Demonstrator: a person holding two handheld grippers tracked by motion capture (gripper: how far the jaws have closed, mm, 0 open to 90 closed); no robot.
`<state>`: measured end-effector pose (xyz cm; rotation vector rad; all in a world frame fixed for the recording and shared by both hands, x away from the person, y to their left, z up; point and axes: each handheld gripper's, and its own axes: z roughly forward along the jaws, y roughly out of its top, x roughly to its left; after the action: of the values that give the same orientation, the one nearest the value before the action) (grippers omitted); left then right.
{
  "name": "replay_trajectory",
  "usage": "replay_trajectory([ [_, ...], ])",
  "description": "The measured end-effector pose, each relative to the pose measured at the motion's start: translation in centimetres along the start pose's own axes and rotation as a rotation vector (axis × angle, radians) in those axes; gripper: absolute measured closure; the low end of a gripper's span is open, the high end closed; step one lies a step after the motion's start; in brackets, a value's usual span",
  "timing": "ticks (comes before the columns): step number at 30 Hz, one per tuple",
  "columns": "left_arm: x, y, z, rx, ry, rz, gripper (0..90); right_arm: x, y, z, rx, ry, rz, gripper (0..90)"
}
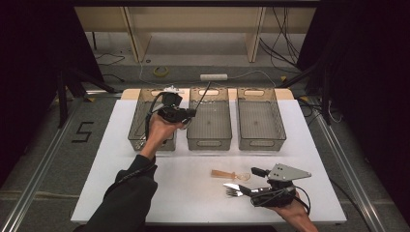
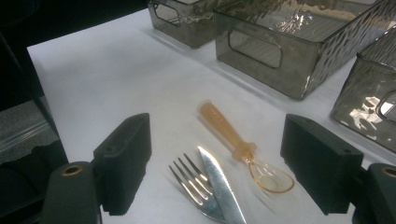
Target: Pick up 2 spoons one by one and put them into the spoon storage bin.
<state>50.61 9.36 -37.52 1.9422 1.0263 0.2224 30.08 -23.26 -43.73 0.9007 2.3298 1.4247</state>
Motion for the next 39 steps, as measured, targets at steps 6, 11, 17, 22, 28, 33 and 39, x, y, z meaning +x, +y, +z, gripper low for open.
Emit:
replay_trajectory([
  [6, -0.5, 0.3, 0.9, 0.004, -0.005, -0.006, 88.8, -0.1, 0.0, -0.1, -0.006, 0.000, 0.001, 25.6],
  [11, -0.8, 0.7, 1.4, 0.004, 0.001, -0.003, 88.8, -0.1, 0.0, -0.1, -0.006, 0.000, 0.000, 25.6],
  [17, -0.8, 0.8, 2.0, 0.009, -0.006, -0.005, 88.8, -0.1, 0.0, -0.2, -0.006, 0.000, -0.002, 25.6],
  [22, -0.6, 0.8, 2.5, 0.004, -0.004, -0.022, 88.8, 0.0, 0.0, -0.1, -0.004, 0.001, 0.000, 25.6],
  [28, -0.5, 0.8, 2.8, -0.006, -0.020, -0.049, 88.7, -0.1, 0.0, -0.1, -0.005, 0.001, 0.000, 25.6],
  [33, -0.6, 0.7, 3.2, 0.006, -0.015, -0.047, 88.7, -0.1, 0.0, -0.1, -0.004, 0.003, 0.001, 25.6],
  [39, -0.7, 0.6, 3.9, 0.016, -0.020, -0.059, 88.7, -0.1, 0.0, -0.1, -0.004, 0.004, 0.002, 25.6],
])
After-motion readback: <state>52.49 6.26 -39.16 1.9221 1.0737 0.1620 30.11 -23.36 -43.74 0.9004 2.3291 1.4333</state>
